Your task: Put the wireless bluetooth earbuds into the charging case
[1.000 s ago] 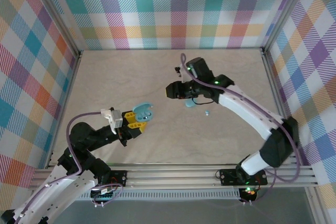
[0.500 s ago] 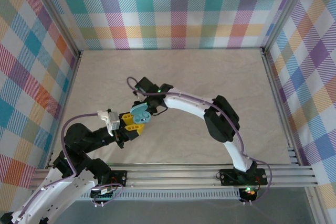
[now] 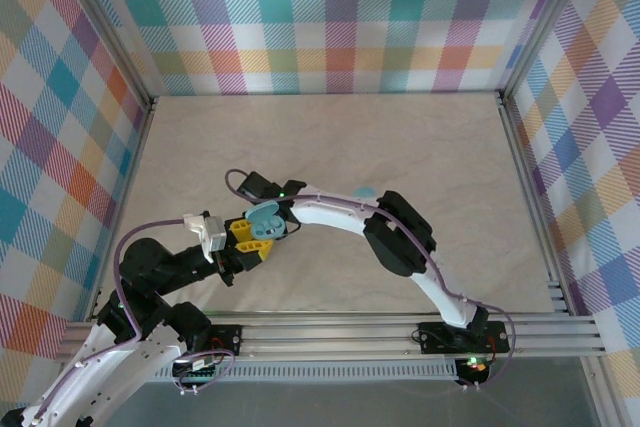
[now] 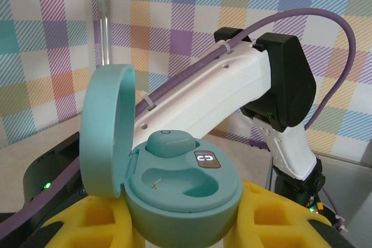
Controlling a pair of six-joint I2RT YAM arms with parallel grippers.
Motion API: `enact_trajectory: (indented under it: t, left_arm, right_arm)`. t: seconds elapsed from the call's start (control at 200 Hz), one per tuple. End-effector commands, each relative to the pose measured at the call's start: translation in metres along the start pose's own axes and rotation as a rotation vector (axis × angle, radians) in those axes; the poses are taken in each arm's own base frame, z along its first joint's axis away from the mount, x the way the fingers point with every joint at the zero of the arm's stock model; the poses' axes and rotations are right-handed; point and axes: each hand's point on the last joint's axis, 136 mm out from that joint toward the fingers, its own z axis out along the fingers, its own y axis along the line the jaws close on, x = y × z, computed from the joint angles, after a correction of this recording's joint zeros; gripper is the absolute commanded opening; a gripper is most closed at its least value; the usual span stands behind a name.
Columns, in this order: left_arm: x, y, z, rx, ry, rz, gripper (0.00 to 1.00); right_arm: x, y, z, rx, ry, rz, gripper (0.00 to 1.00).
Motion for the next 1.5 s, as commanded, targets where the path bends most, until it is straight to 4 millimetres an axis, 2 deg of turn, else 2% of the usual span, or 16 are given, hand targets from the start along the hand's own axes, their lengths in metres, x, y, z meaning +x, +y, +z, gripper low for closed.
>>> enact_trajectory:
  t: [0.0,0.205,0.415,0.55,0.925,1.075,1.295,1.5]
  left_arm:
    - [-0.018,-0.005,-0.004,0.008,-0.038,0.037,0.0]
    - [-0.02,-0.008,-0.005,0.019,-0.033,0.038,0.0]
    - [-0.02,-0.01,-0.009,0.023,-0.031,0.035,0.0]
    - [-0.021,-0.011,-0.01,0.021,-0.039,0.038,0.0]
    - [-0.022,-0.015,-0.015,0.028,-0.027,0.044,0.0]
    - [-0.021,-0.014,-0.017,0.018,-0.03,0.043,0.0]
    - [-0.02,-0.012,-0.017,0.011,-0.033,0.043,0.0]
    - [-0.019,-0.009,-0.015,-0.002,-0.024,0.037,0.0]
  right_arm:
    - [0.003,0.004,0.008,0.047,0.006,0.023,0.36]
    - [0.011,0.01,0.019,0.094,0.034,0.022,0.38]
    - [0.011,0.009,0.016,0.133,0.013,0.021,0.38]
    - [0.014,0.008,0.022,0.147,0.027,0.016,0.37]
    - [0.003,0.001,0.032,0.214,0.003,-0.035,0.35]
    - [0.009,-0.002,0.038,0.234,0.023,-0.05,0.34]
    - [0.022,0.001,0.045,0.228,0.058,-0.077,0.27]
    - [0.018,0.005,0.035,0.204,0.058,-0.098,0.21]
